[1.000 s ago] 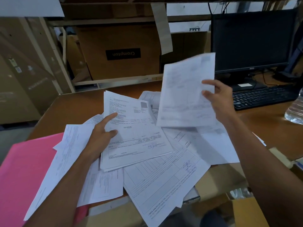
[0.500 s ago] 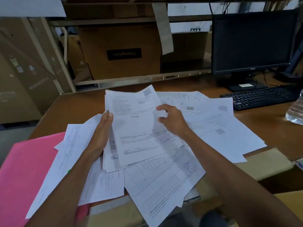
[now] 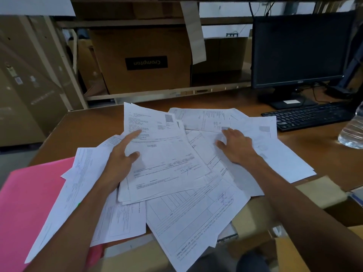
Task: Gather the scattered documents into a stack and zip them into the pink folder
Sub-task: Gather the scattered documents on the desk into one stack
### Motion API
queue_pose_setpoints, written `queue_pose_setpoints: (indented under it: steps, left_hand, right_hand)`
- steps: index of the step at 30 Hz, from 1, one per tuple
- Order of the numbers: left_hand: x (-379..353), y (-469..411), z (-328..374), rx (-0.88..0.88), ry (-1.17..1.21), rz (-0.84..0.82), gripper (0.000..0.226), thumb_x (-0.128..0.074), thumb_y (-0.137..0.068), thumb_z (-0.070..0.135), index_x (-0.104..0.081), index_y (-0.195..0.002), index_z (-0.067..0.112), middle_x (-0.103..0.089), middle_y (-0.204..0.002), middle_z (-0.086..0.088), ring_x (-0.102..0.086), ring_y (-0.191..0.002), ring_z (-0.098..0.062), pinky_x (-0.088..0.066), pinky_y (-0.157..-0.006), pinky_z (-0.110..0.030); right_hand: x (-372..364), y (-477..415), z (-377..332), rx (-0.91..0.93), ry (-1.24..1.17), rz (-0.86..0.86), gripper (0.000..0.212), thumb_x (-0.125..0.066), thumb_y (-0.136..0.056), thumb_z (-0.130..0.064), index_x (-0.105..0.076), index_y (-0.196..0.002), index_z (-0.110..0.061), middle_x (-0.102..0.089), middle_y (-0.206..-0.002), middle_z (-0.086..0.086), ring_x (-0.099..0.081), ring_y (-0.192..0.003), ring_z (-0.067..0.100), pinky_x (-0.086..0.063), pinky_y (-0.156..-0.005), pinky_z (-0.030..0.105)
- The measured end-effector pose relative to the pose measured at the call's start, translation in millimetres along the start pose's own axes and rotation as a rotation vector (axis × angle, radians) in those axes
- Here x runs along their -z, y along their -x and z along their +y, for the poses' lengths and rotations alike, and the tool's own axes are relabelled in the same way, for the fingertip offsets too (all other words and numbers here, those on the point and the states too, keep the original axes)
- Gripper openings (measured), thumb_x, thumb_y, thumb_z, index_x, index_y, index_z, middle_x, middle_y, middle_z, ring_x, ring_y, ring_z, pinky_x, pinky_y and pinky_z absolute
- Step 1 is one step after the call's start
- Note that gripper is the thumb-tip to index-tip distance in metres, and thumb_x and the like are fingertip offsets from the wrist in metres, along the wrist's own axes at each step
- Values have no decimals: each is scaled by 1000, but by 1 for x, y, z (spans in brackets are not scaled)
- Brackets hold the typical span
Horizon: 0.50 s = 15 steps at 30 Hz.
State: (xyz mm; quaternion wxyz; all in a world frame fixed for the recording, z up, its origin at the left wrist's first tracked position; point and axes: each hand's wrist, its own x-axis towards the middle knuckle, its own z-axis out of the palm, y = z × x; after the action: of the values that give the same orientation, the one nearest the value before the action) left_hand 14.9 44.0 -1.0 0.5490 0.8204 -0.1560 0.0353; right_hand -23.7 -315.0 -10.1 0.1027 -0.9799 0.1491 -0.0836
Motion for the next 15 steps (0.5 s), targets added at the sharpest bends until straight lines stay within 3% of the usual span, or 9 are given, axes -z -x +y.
queue_pose_setpoints:
  steps: [3,6,10,15]
  left_hand:
    - [-2,1,1,34,3,5,58,-58,-100,2,-54,-138,45,-40,-156,14,-39,-142,-17,-44,-108,-34]
    - [-1,0,1,30,-5,28,56,-58,-100,3,-55,-138,43,-39,-157,14,-38,-142,-16,-43,-102,-28]
    - [2,2,2,26,-4,53,54,-58,-100,3,-55,-138,42,-40,-155,14,-39,-140,-14,-42,-98,-24]
    - [7,0,-1,27,9,70,55,-57,-100,3,-55,-136,44,-42,-152,18,-39,-140,-14,-41,-108,-32]
  right_hand:
    - [-1,-8,16,47,73,-52,66,-25,-103,-61,-24,-158,-26,-16,-168,0,-14,-155,24,-14,-121,59]
    - [6,-16,11,109,69,-113,67,-19,-102,-63,-21,-159,-27,-11,-170,-1,-12,-156,25,-10,-122,57]
    - [10,-15,8,125,15,-214,68,-23,-103,-63,-29,-157,-23,-25,-166,5,-34,-148,31,-25,-120,52]
    - [22,-8,27,31,-98,-78,59,-37,-105,-53,-44,-150,-15,-46,-153,11,-47,-136,32,-36,-111,44]
